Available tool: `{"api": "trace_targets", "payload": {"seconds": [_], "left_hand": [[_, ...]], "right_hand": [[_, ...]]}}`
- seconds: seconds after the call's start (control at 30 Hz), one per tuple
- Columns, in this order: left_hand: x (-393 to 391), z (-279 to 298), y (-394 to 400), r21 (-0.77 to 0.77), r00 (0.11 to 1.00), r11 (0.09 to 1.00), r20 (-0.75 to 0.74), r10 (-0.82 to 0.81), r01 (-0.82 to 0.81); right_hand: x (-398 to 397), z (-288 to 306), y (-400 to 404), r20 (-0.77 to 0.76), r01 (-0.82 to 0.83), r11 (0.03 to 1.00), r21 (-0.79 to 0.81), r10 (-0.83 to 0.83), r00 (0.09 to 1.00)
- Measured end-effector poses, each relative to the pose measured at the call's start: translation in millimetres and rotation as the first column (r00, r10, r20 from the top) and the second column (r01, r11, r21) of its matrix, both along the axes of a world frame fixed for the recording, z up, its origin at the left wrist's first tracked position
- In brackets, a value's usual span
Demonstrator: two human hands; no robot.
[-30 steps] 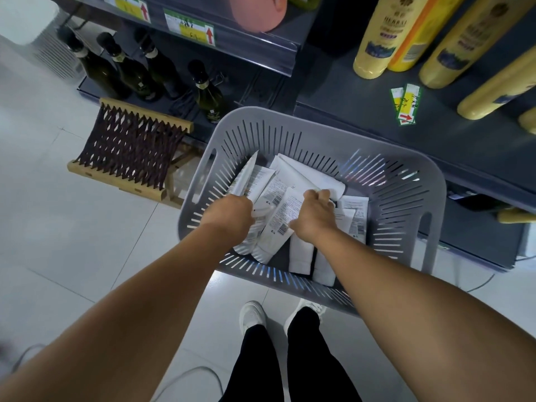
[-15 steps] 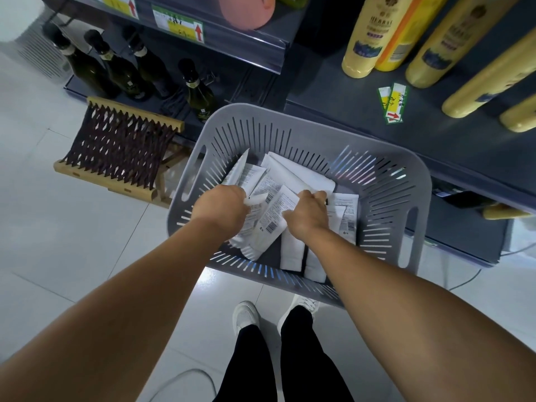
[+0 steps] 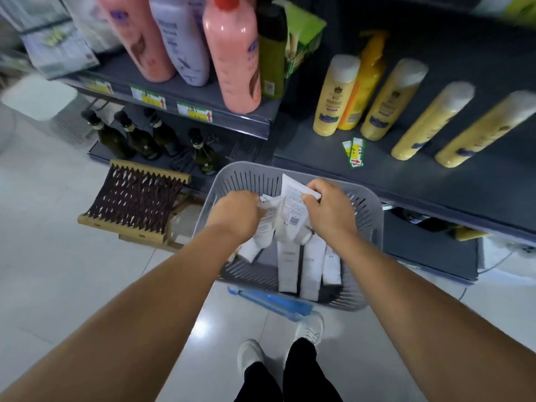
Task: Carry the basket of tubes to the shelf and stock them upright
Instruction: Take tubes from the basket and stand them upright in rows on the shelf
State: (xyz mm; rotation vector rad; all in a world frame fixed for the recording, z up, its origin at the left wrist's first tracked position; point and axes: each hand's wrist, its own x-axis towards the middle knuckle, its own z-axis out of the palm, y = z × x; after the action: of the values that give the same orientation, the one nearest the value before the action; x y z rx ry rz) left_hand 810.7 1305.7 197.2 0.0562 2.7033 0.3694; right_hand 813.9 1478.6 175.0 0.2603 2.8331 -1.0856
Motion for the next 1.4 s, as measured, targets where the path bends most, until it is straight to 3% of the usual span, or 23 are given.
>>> {"api": "trace_targets", "payload": {"seconds": [0.3, 0.67, 1.1, 1.4], "left_hand": [[-10.4, 136.1, 30.1, 0.16, 0.949, 0.967, -0.277, -0.148, 0.197], [5.1, 270.2, 120.6, 0.167, 0.794, 0.881, -0.53, -0.299, 0.443], [-5.4, 324.2, 244.1, 0.17, 0.677, 0.792, -0.639, -0.364, 0.586], [-30.8, 352.1, 357.7, 0.08, 0.621, 0.802, -0.68, -0.39, 0.591]], "right_hand": [[23.5, 135.4, 42.9, -0.317, 0.121, 0.992, 0.027, -0.106, 0.942], [70.7, 262.1, 115.5, -0.486, 0.404, 0.912, 0.065, -0.325, 0.811], [98.0, 303.7, 226.4, -0.576, 0.574, 0.817, 0.049, -0.446, 0.685], [69.9, 316.1, 320.6, -0.593, 0.624, 0.781, 0.017, -0.495, 0.635]]}}
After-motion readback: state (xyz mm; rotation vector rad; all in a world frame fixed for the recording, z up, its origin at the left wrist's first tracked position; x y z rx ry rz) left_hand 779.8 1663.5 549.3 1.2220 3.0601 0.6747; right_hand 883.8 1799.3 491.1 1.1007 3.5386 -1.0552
